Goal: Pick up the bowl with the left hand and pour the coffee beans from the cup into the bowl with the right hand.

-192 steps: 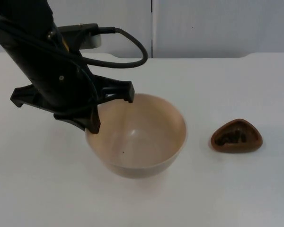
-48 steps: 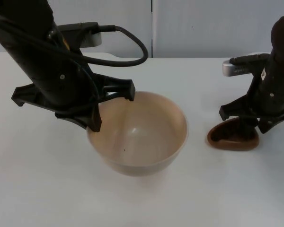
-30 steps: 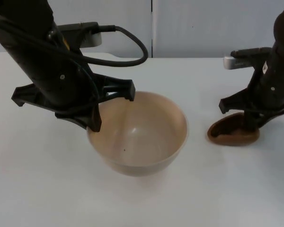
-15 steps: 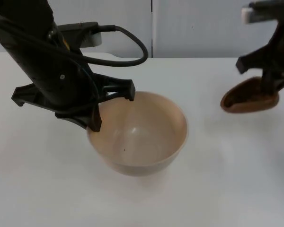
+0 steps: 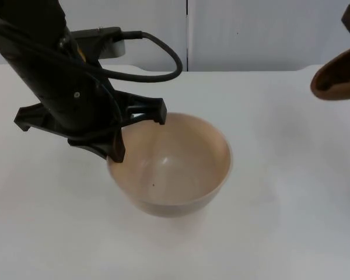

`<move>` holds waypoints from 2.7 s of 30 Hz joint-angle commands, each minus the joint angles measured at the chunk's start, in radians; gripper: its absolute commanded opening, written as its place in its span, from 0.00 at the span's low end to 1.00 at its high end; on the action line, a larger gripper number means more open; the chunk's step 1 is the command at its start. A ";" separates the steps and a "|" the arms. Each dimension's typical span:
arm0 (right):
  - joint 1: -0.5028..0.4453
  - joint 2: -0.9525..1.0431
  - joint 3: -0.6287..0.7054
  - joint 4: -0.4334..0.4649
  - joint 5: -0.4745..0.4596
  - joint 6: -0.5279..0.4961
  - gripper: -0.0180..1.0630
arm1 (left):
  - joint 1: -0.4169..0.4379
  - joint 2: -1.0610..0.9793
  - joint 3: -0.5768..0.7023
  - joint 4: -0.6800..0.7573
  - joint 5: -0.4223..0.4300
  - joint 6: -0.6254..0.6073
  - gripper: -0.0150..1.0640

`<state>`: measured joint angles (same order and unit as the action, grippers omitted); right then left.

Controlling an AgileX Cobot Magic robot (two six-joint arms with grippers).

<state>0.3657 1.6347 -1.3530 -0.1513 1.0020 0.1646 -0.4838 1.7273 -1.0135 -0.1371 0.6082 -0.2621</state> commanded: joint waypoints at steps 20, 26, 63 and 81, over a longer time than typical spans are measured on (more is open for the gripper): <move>0.090 -0.011 -0.036 0.044 0.034 -0.023 0.02 | -0.006 -0.011 0.002 -0.009 -0.013 -0.007 0.01; 0.184 0.036 -0.141 0.022 0.083 -0.016 0.02 | -0.006 -0.011 0.002 -0.009 -0.013 -0.007 0.01; 0.451 0.216 -0.350 -0.245 0.145 0.062 0.02 | -0.006 -0.005 0.002 -0.007 -0.014 -0.007 0.01; 0.562 0.216 -0.350 -0.508 0.145 0.120 0.02 | -0.006 0.029 0.002 -0.007 -0.016 -0.007 0.01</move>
<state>0.9176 1.8543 -1.6933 -0.6354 1.1525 0.2775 -0.4838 1.7586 -1.0135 -0.1371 0.6064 -0.2621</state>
